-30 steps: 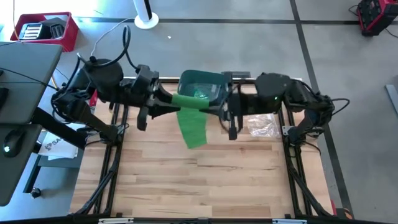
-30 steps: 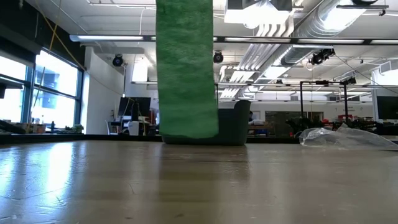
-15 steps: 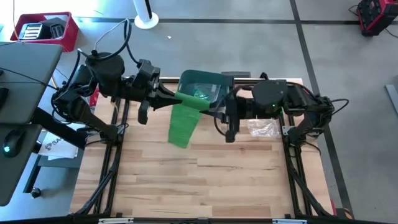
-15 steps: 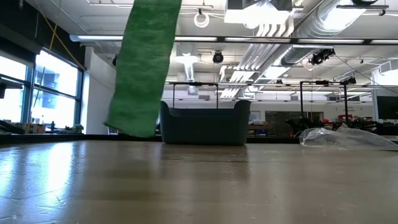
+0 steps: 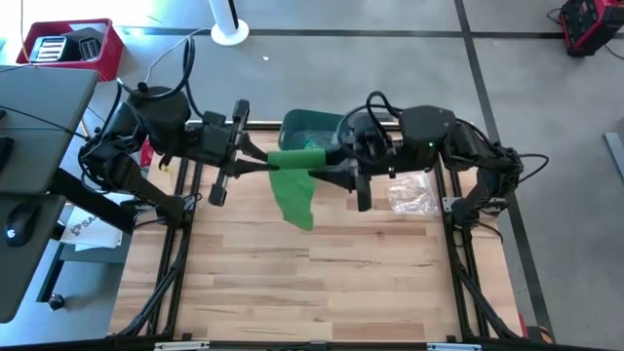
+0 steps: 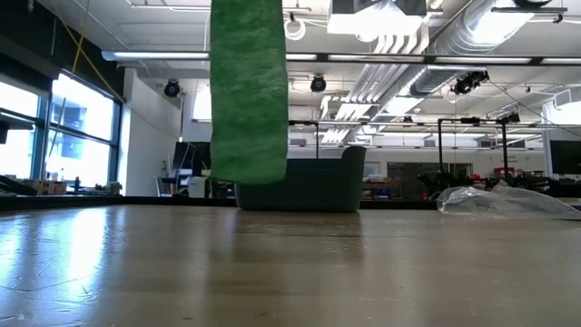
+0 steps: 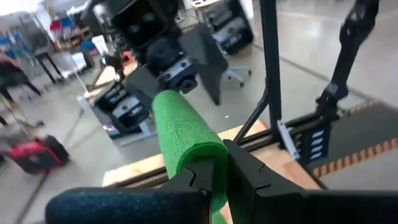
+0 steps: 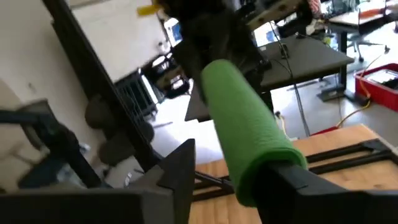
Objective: Roll bandage
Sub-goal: Roll the green bandage
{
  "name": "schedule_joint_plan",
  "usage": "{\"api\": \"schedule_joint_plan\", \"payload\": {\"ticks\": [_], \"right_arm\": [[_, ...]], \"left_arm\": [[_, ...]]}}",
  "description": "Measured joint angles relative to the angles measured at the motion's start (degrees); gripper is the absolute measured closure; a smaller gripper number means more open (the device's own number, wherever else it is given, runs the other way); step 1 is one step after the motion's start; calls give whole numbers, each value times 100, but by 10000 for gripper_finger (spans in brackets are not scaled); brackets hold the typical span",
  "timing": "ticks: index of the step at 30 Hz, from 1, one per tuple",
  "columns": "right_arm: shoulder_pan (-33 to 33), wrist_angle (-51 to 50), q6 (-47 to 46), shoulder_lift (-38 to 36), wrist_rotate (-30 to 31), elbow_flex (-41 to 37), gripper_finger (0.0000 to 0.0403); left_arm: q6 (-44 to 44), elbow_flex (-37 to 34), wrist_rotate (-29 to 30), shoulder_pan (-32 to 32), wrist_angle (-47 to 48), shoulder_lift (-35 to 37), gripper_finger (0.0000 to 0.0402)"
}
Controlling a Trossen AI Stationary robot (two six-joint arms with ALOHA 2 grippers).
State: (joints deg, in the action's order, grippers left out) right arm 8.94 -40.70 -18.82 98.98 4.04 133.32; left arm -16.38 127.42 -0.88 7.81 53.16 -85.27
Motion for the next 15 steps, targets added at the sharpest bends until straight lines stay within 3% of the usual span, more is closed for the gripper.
{"api": "schedule_joint_plan", "payload": {"ticks": [3,8,12,15], "right_arm": [[-29,67,-49,2,159,0,306],[13,77,1223,0,496,1,390],[170,-43,3089,31,588,7,375],[368,-197,4697,117,1110,3,367]], "left_arm": [[-51,-2,136,79,0,-7,374],[1061,-9,334,25,30,7,348],[1919,-20,192,-59,55,26,326],[2352,-20,30,-70,-42,44,317]]}}
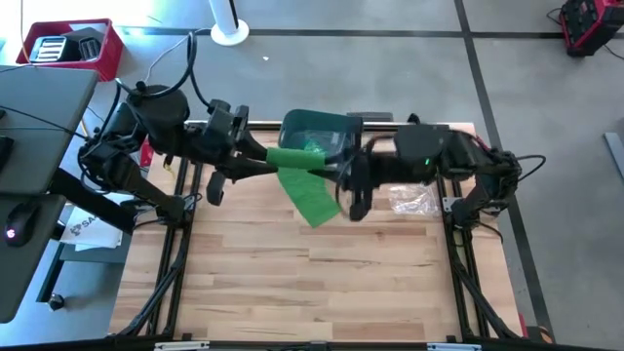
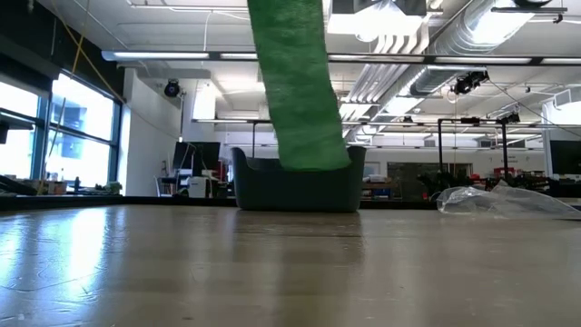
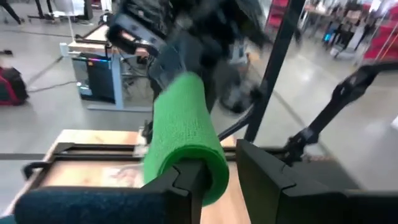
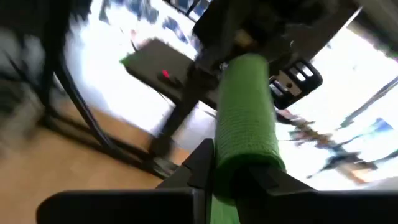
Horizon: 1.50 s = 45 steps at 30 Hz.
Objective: Roll bandage
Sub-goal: Roll the green bandage
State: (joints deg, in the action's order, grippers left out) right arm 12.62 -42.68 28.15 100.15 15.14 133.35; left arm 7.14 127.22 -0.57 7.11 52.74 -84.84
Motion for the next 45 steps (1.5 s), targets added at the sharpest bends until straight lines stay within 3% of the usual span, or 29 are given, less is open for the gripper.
{"api": "schedule_joint_plan", "payload": {"ticks": [3,7,13,21,26,30,34,41,45], "right_arm": [[140,-57,847,90,536,-3,367],[180,-72,791,102,646,-5,367],[167,-116,-882,-19,550,-12,339],[-173,284,-3632,-93,-1062,-21,272],[-364,475,-4348,-97,-1215,-21,274],[-375,516,-3844,-104,-966,-19,330],[-289,484,-2422,-104,-686,-18,392],[-124,6,690,-30,-265,-12,368],[-100,-126,992,-20,178,-12,367]], "left_arm": [[324,0,-57,0,-151,17,315],[664,0,-28,-47,-258,31,329],[300,0,2,-146,-298,37,391],[-2285,13,-42,161,-90,8,395],[-2739,9,88,302,-9,-67,374],[-2052,6,368,325,2,-88,340],[-1082,-4,420,258,23,-13,306],[712,-11,521,130,-11,61,281],[1215,-11,574,-16,3,63,293]]}}
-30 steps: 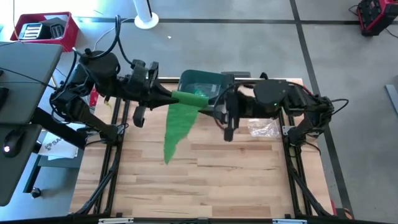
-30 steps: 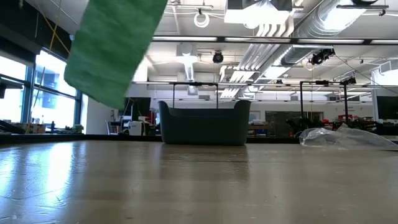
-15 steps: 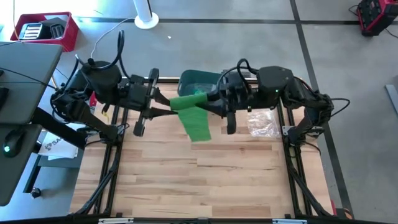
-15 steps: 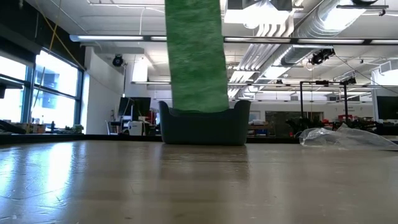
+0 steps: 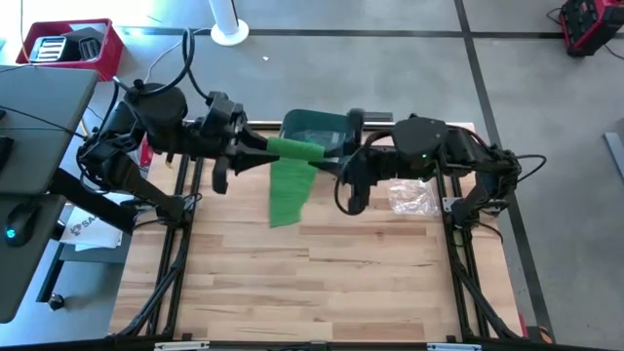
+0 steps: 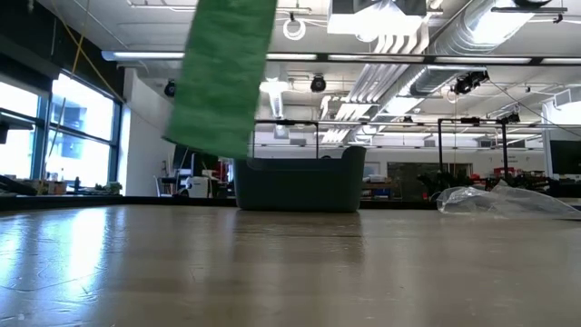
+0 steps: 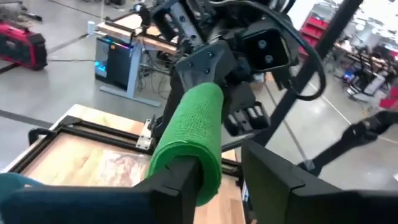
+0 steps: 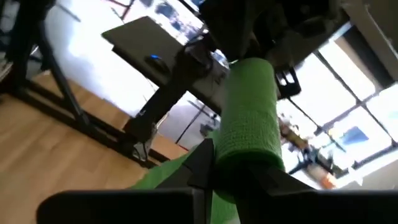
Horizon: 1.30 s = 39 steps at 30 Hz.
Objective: Roll bandage
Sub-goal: Roll the green bandage
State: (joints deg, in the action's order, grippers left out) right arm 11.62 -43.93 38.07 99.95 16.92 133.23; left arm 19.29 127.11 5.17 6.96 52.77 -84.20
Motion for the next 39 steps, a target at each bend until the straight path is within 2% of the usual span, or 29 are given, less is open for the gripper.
{"api": "schedule_joint_plan", "payload": {"ticks": [3,7,12,16,20,24,26,28,32,34,37,39], "right_arm": [[1,9,-683,-3,201,0,366],[-1,23,-1696,-18,-220,0,361],[-6,330,-3152,-20,-783,-2,320],[-95,434,-4145,-20,-879,-2,284],[-202,499,-4733,-22,-940,-2,284],[-207,458,-4185,-31,-804,-2,334],[-162,417,-3532,-31,-669,-2,373],[-103,362,-2618,-31,-576,-2,392],[29,-21,-557,8,-174,0,375],[84,-226,122,46,107,2,368],[95,-333,199,70,247,2,367],[80,-311,-401,72,265,2,366]], "left_arm": [[26,0,3,-104,-2,0,328],[-384,0,-27,-169,-2,2,388],[-1559,11,-74,-135,-17,20,384],[-2718,13,-112,22,-21,3,388],[-2951,17,-80,111,-9,-52,376],[-1879,17,-105,73,12,-63,347],[-1472,12,-145,47,19,-62,331],[-1060,11,-194,44,2,-50,316],[-326,0,-295,46,-10,-37,299],[-49,0,-334,45,-80,-31,297],[197,0,-320,-33,-112,-31,305],[167,0,-317,-69,-63,-37,323]]}}
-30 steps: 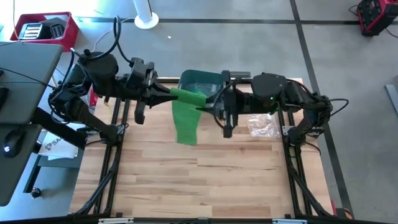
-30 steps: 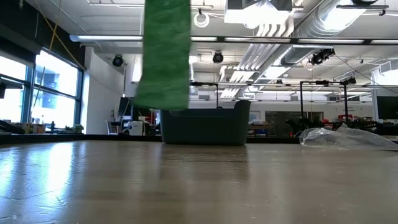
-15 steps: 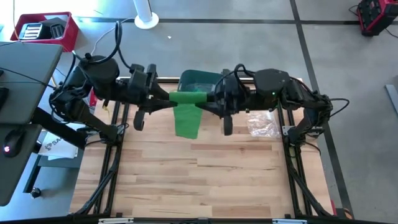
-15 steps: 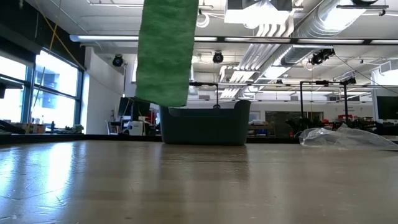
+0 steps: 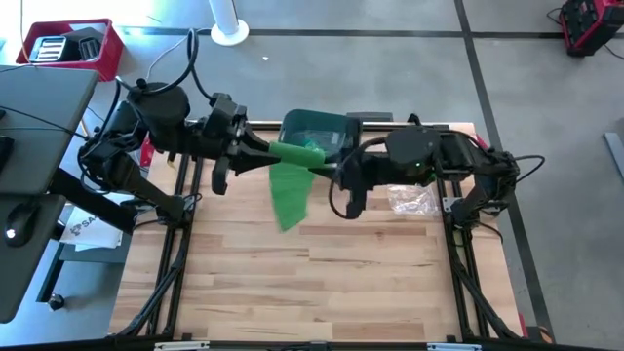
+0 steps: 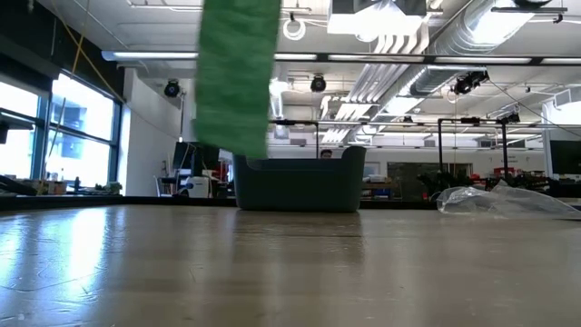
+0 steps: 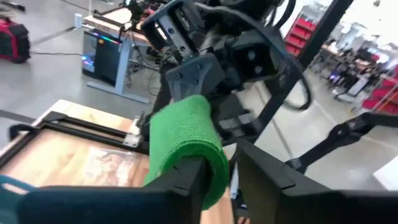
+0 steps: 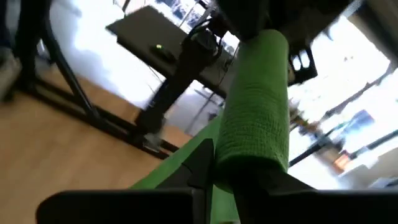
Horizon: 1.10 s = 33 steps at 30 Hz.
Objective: Roll bandage
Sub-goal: Roll the green bandage
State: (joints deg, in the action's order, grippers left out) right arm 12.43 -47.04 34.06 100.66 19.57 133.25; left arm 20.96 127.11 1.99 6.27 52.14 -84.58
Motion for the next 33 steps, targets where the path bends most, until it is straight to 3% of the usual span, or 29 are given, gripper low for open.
{"api": "schedule_joint_plan", "payload": {"ticks": [5,9,13,17,20,25,29,33], "right_arm": [[0,167,-2170,-38,-215,-2,346],[-11,592,-4130,-100,-406,-2,307],[-74,893,-5036,-103,-520,-3,277],[-166,896,-5407,-107,-635,-4,280],[-181,862,-4928,-107,-635,-4,309],[-45,826,-2837,-122,-615,-3,389],[117,607,-659,-111,-385,-2,379],[168,351,670,-86,-137,-2,372]], "left_arm": [[-770,2,21,1,53,0,390],[-1509,11,4,18,-12,5,383],[-2821,22,5,142,28,-24,392],[-3750,-122,27,274,38,-66,394],[-3751,-219,66,314,70,-66,378],[-2340,-251,399,291,101,-42,335],[-1177,-262,374,183,-73,23,306],[-331,-262,178,51,-384,87,295]]}}
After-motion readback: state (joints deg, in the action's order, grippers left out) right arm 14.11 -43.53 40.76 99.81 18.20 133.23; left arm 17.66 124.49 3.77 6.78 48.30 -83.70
